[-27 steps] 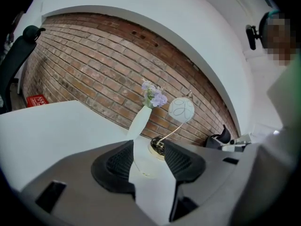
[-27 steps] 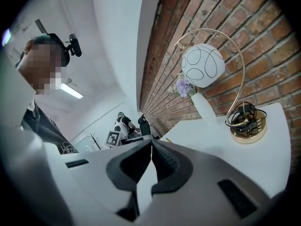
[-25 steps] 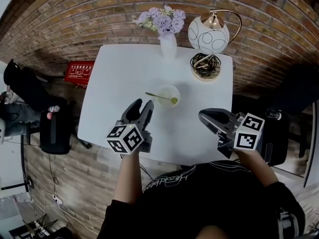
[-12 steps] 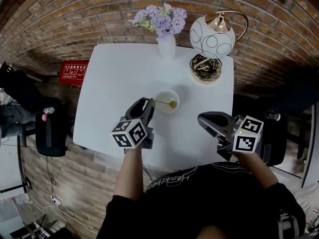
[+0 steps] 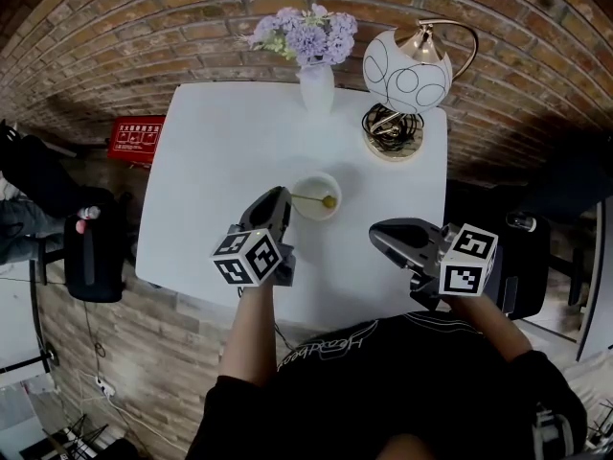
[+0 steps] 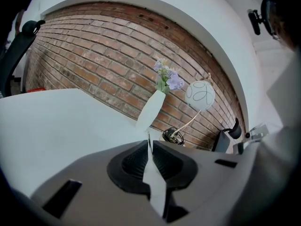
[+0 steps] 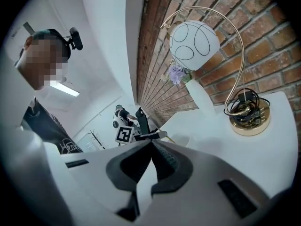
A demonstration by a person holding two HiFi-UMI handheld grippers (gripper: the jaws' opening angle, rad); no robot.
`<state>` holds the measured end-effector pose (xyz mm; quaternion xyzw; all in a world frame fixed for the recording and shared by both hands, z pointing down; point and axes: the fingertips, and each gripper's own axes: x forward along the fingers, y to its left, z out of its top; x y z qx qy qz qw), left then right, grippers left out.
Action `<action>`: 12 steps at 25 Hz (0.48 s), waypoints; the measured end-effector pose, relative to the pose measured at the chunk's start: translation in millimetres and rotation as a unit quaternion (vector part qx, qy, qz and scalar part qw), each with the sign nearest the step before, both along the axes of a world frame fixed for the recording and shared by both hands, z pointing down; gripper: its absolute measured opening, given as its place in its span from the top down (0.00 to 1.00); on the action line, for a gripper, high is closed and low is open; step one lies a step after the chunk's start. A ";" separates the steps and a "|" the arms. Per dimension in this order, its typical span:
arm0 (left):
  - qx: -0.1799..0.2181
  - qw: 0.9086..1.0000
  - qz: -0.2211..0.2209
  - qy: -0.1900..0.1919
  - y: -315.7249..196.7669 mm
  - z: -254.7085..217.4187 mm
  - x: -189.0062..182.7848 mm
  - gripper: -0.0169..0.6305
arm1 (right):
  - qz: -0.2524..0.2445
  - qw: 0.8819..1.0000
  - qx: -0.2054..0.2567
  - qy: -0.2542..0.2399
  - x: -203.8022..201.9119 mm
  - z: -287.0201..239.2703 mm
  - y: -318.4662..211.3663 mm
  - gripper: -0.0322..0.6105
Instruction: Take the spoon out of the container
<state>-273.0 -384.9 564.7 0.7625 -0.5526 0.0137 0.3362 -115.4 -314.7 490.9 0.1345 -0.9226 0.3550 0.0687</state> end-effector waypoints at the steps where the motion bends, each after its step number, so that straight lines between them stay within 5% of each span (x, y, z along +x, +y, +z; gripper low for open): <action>1: 0.001 1.000 0.000 0.001 0.1 -0.6 0.9 0.94 | -0.001 1.000 0.000 0.000 -0.2 0.0 0.4 0.95; 12: 0.016 1.000 0.000 0.014 7.0 -15.2 13.1 0.96 | 0.012 1.000 -0.007 -0.003 12.3 1.4 7.3 0.95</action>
